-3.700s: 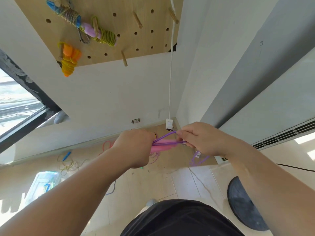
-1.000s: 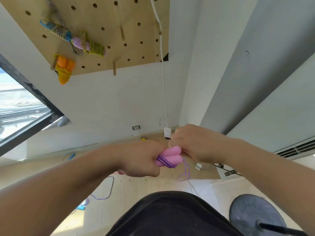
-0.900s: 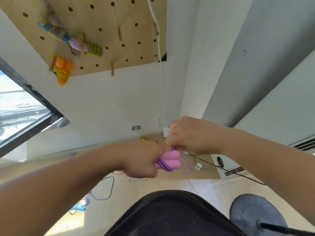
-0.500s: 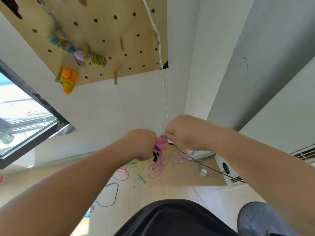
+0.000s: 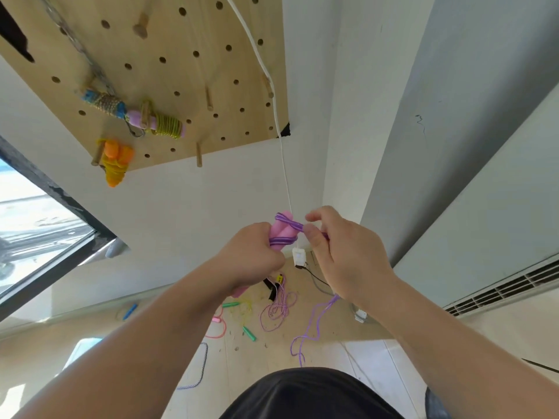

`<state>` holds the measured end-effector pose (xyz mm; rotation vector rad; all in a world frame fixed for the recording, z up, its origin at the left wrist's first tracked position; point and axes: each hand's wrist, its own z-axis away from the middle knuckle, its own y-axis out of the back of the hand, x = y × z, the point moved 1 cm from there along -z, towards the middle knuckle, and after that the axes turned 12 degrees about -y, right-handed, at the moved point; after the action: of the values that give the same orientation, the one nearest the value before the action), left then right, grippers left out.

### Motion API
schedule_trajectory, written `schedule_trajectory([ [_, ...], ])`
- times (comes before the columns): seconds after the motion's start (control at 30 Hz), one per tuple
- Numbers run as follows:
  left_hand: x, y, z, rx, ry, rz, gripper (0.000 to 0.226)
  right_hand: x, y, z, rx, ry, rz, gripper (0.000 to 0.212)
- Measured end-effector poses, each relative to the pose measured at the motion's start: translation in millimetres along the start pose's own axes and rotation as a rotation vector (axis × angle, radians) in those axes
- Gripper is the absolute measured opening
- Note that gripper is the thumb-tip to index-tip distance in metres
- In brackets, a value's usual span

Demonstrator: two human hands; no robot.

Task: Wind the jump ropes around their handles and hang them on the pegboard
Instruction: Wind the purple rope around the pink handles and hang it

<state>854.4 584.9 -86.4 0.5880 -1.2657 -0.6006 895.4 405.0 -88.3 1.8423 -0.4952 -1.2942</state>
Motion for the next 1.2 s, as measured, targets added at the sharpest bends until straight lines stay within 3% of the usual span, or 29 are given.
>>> schedule_trajectory([
  [0.17,4,5,-1,0.05,-0.014,-0.106,0.014,4,1,-5,0.031,0.097,0.015,0.025],
  [0.3,13,2,7,-0.006,0.048,0.302,0.022,1,1,-5,0.279,0.273,0.17,0.03],
  [0.4,21,-2,14,-0.049,0.054,0.633,0.03,0,4,-2,0.408,0.34,0.183,0.013],
  [0.47,26,-2,17,-0.085,0.034,0.756,0.027,-2,8,0,0.345,0.271,0.031,0.011],
  [0.57,24,4,17,-0.081,0.036,0.849,0.022,-1,11,6,0.065,0.042,-0.219,0.016],
  [0.67,17,8,18,-0.053,0.045,0.825,0.024,-4,20,12,-0.062,0.009,-0.205,0.025],
  [0.73,15,6,19,-0.026,0.05,0.82,0.024,-8,26,17,-0.074,0.019,-0.227,0.037],
  [1.03,11,2,5,0.111,0.029,0.574,0.029,-9,39,24,-0.05,0.089,-0.103,0.026],
  [1.2,28,11,20,0.028,-0.08,0.591,0.022,15,46,18,-0.008,0.129,-0.169,0.023],
])
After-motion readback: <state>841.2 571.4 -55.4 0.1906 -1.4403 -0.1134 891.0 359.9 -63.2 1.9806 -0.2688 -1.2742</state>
